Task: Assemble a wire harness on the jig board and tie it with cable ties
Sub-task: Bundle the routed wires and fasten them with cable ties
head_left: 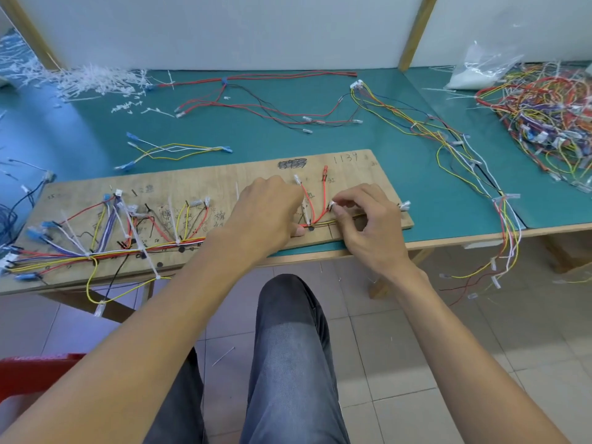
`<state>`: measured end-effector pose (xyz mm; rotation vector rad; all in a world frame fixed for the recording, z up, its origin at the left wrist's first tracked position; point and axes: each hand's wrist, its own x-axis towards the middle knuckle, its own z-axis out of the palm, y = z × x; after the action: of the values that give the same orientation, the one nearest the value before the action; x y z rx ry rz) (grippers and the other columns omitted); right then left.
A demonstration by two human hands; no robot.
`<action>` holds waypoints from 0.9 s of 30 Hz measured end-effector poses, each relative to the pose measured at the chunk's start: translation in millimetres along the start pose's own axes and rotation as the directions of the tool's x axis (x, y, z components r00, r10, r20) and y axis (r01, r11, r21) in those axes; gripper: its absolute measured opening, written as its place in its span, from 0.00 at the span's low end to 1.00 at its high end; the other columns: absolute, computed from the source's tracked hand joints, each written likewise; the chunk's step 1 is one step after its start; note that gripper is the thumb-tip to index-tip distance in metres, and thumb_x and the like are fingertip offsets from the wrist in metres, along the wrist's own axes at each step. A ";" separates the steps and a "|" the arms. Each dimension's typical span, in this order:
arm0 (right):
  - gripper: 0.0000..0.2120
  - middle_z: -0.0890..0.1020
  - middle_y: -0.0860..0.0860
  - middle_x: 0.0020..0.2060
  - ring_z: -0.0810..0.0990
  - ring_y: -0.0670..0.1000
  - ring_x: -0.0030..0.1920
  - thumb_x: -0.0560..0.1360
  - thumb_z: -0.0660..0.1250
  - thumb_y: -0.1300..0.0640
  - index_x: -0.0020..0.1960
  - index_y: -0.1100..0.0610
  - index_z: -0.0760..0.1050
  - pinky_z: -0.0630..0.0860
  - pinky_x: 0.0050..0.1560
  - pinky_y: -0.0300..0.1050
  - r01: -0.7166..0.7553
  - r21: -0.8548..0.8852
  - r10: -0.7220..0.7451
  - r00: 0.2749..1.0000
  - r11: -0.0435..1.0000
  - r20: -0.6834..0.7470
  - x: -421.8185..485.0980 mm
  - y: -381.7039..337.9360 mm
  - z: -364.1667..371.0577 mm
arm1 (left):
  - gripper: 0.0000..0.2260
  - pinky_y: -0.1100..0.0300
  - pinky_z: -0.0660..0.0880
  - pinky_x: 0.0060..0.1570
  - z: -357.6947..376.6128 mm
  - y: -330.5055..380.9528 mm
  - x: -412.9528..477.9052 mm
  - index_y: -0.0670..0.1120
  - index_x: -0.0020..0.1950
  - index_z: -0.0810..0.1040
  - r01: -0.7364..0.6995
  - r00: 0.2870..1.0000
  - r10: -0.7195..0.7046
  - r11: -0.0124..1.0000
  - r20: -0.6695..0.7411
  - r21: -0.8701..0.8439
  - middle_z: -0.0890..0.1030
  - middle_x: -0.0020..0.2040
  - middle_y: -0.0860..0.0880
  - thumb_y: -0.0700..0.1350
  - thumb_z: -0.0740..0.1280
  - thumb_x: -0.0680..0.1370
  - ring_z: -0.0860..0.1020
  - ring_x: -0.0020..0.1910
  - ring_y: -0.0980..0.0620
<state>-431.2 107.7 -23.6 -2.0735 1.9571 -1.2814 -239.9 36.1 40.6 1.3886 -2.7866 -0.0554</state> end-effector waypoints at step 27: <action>0.14 0.82 0.53 0.46 0.79 0.54 0.48 0.79 0.66 0.73 0.49 0.55 0.83 0.71 0.47 0.38 -0.144 -0.251 0.240 0.880 0.957 0.409 29.8 54.6 -94.8 | 0.17 0.53 0.72 0.42 -9.6 -4.2 0.4 0.46 0.49 0.82 0.003 0.999 -0.001 1.000 0.054 -0.026 0.81 0.47 0.45 0.60 0.75 0.76 0.77 0.47 0.42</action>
<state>-532.2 118.6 26.6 -1.9585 2.0834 -0.5240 -236.4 33.1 50.0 1.4053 -2.8170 -0.1313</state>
